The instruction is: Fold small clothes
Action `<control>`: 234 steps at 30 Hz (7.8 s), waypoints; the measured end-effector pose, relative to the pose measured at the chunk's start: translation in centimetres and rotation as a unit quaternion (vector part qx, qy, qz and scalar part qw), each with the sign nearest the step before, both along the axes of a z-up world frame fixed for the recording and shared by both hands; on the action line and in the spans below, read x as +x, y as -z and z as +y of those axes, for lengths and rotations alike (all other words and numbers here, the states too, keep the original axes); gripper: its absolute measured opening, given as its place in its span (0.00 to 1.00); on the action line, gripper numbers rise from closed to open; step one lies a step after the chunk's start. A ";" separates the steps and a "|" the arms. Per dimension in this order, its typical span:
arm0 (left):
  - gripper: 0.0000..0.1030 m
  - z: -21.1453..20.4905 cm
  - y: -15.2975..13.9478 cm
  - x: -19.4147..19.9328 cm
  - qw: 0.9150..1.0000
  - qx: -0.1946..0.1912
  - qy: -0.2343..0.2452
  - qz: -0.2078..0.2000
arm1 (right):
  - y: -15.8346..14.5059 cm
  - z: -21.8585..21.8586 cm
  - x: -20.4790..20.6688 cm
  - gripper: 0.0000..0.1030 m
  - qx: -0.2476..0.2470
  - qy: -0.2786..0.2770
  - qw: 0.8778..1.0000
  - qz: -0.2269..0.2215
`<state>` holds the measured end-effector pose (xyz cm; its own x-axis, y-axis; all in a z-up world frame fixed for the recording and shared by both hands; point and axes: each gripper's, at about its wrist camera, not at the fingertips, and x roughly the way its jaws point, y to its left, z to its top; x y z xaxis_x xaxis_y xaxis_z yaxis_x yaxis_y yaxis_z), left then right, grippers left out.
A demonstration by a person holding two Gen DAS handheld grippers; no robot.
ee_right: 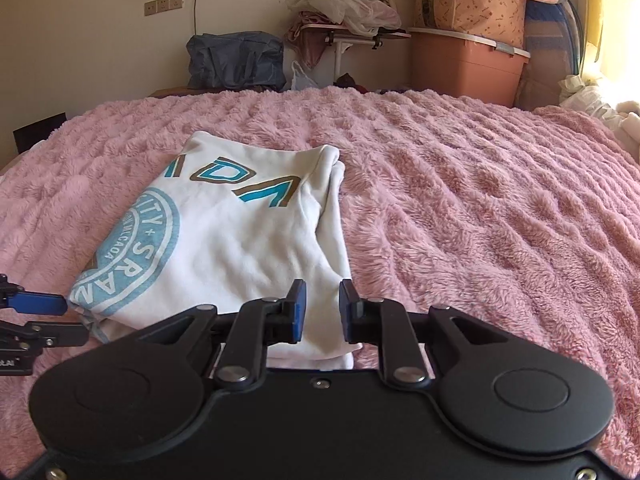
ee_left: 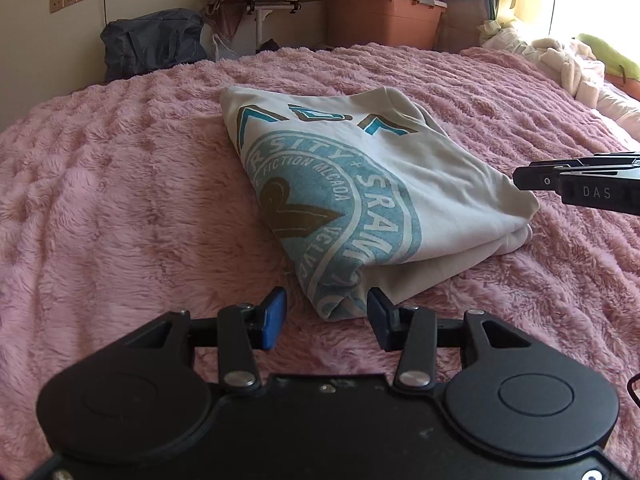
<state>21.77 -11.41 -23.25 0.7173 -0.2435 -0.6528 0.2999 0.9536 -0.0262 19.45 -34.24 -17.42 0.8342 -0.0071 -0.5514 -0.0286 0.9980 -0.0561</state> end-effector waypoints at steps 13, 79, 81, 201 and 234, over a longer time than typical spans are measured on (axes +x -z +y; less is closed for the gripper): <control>0.41 -3.6 1.3 0.6 0.990 0.059 -0.104 -0.074 | 4.1 1.1 1.5 0.20 0.002 -0.009 1.000 0.025; 0.42 1.9 0.6 6.1 0.956 -0.267 -0.039 0.114 | 3.7 -5.5 11.4 0.26 0.190 -0.030 0.979 0.065; 0.43 2.6 -0.4 4.8 0.959 -0.268 -0.032 0.090 | 2.5 -6.2 10.0 0.27 0.197 -0.029 0.979 0.051; 0.34 8.4 6.4 21.9 0.856 -0.471 0.060 0.204 | 8.7 -9.6 17.7 0.38 0.428 -0.194 0.870 0.151; 0.31 24.6 -0.6 4.6 0.884 -0.449 0.014 0.129 | -1.0 9.6 12.8 0.35 0.336 -0.292 0.883 0.148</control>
